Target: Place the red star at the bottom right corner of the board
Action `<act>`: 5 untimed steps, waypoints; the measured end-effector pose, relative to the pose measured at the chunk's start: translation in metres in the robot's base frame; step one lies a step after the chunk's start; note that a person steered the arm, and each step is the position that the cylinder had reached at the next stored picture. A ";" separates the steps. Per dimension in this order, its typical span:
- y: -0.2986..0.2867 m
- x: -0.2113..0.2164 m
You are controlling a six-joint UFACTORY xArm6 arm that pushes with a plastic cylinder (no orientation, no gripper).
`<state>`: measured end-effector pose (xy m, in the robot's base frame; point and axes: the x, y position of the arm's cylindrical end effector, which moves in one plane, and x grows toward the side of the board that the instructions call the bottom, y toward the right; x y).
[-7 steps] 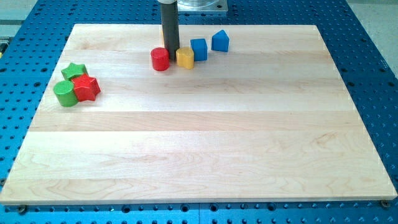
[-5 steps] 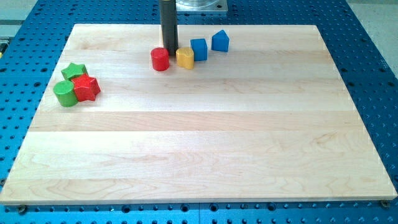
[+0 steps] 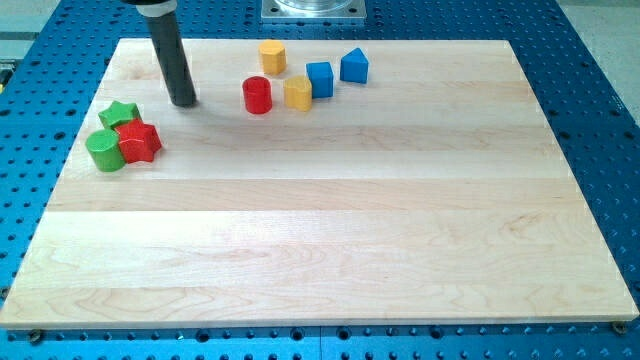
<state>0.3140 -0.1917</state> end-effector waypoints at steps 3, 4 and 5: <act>-0.113 0.020; -0.111 0.087; -0.091 0.117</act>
<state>0.4314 -0.2831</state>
